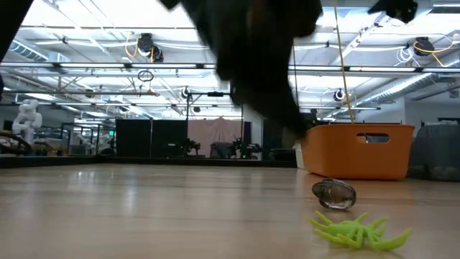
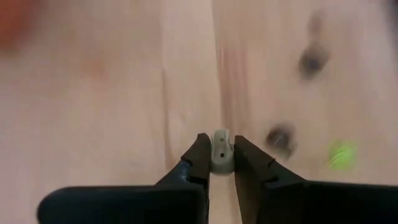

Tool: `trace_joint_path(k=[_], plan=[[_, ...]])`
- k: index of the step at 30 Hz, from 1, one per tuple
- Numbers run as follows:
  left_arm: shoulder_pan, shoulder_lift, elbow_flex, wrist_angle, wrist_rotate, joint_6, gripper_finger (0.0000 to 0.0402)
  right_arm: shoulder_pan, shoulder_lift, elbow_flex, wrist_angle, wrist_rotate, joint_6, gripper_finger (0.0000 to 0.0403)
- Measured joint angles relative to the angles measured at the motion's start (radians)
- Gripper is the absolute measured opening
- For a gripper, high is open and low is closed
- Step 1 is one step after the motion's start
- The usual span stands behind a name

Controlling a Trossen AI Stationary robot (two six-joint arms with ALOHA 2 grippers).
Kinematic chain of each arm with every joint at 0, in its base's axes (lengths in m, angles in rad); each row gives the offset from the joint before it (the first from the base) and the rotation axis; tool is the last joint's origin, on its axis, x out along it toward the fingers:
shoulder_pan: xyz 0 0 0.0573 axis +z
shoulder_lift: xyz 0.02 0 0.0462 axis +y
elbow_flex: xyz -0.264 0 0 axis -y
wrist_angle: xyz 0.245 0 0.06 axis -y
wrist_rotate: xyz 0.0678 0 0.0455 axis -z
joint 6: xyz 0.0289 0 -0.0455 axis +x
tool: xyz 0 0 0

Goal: Sort Halloween decoration
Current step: Put the white skull toy into the black bin

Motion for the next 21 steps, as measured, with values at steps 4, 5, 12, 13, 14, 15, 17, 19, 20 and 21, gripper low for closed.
trace_joint_path(k=[4, 5, 12, 13, 14, 15, 17, 19, 20, 21], plan=[[0.031, -0.116, 0.003, 0.035, -0.007, -0.095, 0.0033, 0.0, 0.0, 0.0, 0.108, -0.117, -0.052, 0.016], [0.04, -0.145, 0.003, 0.055, -0.007, -0.115, 0.0033, 0.0, 0.0, 0.0, 0.132, -0.151, -0.083, 0.016], [0.1, -0.333, 0.005, 0.307, -0.014, -0.209, 0.0037, 0.02, 0.053, 0.0, 0.309, -0.361, -0.251, 0.016], [0.108, -0.347, 0.005, 0.358, -0.015, -0.216, 0.0038, 0.032, 0.065, 0.0, 0.344, -0.389, -0.265, 0.016], [0.116, -0.365, 0.005, 0.405, -0.016, -0.233, 0.0039, 0.047, 0.077, 0.0, 0.382, -0.404, -0.279, 0.016], [0.125, -0.382, 0.005, 0.414, -0.017, -0.258, 0.004, 0.065, 0.092, 0.0, 0.416, -0.417, -0.294, 0.016], [0.144, -0.4, 0.005, 0.469, -0.018, -0.333, 0.004, 0.106, 0.119, 0.002, 0.49, -0.416, -0.356, 0.016], [0.16, -0.416, 0.005, 0.484, -0.018, -0.425, 0.0041, 0.142, 0.154, 0.017, 0.519, -0.381, -0.433, 0.016], [0.166, -0.418, 0.004, 0.51, -0.016, -0.467, 0.0041, 0.158, 0.172, 0.031, 0.531, -0.353, -0.463, 0.016], [0.172, -0.418, 0.004, 0.54, -0.014, -0.503, 0.0041, 0.171, 0.189, 0.046, 0.537, -0.327, -0.491, 0.016]])
